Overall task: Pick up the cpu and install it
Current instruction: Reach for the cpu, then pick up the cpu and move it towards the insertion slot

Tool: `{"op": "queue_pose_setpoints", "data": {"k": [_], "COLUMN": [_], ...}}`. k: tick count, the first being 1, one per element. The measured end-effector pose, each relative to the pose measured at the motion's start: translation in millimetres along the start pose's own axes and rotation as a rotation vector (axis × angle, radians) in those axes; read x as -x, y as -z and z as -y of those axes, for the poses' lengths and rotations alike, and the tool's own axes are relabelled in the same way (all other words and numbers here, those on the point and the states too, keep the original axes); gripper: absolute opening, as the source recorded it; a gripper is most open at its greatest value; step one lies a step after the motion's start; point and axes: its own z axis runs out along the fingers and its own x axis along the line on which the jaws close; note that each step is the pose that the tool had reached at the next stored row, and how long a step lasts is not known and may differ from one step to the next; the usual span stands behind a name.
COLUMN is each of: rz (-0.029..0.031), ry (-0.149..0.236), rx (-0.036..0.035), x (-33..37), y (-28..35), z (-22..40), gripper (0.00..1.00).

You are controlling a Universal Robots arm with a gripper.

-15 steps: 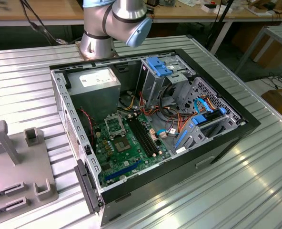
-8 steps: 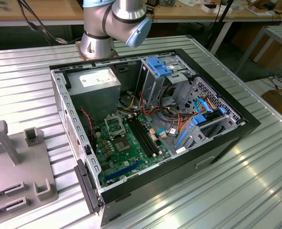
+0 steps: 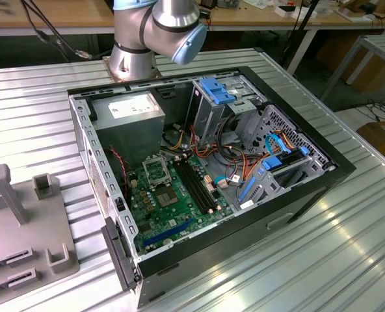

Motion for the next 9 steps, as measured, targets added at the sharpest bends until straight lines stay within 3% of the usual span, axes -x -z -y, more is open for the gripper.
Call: {"op": "queue_pose_setpoints", "data": {"k": [9], "rz": [-0.0001], "ry": [0.000], "rx": [-0.0001], "x": [-5.0], "y": [-0.1], "z": [0.4], "gripper": [0.11]}}
